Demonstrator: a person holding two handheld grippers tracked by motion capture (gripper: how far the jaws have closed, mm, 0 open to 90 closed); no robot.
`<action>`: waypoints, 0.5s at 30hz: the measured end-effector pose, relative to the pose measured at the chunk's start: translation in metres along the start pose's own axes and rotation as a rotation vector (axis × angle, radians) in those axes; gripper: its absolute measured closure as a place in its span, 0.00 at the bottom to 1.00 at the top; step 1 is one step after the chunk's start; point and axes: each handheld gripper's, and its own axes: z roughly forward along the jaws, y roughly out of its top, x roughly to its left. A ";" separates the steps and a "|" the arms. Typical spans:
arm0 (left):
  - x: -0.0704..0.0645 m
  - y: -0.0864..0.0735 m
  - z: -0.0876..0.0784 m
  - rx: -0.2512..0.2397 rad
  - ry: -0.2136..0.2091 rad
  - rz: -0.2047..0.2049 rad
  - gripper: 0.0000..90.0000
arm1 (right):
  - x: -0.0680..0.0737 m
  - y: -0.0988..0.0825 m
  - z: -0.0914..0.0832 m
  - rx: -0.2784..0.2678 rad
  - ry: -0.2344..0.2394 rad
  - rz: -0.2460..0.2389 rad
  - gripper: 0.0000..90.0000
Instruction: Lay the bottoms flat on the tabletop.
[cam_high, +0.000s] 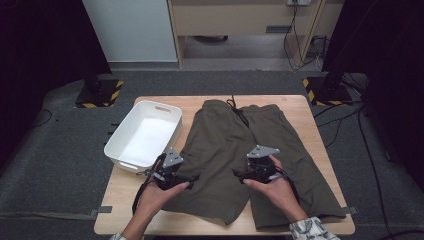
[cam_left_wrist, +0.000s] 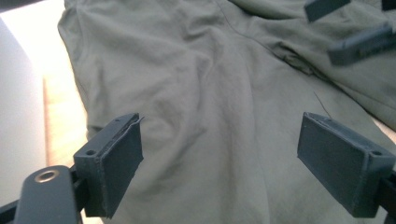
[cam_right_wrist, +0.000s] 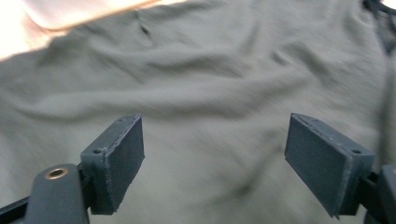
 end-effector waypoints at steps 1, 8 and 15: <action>0.002 0.004 -0.001 -0.009 -0.002 -0.007 0.14 | 0.005 0.003 0.004 0.000 0.014 -0.002 0.20; 0.019 0.022 0.000 -0.028 0.008 -0.031 0.14 | 0.028 0.008 0.023 0.029 0.079 -0.053 0.17; 0.023 0.011 0.000 0.022 0.064 -0.009 0.14 | 0.052 0.011 0.038 0.035 0.128 -0.075 0.30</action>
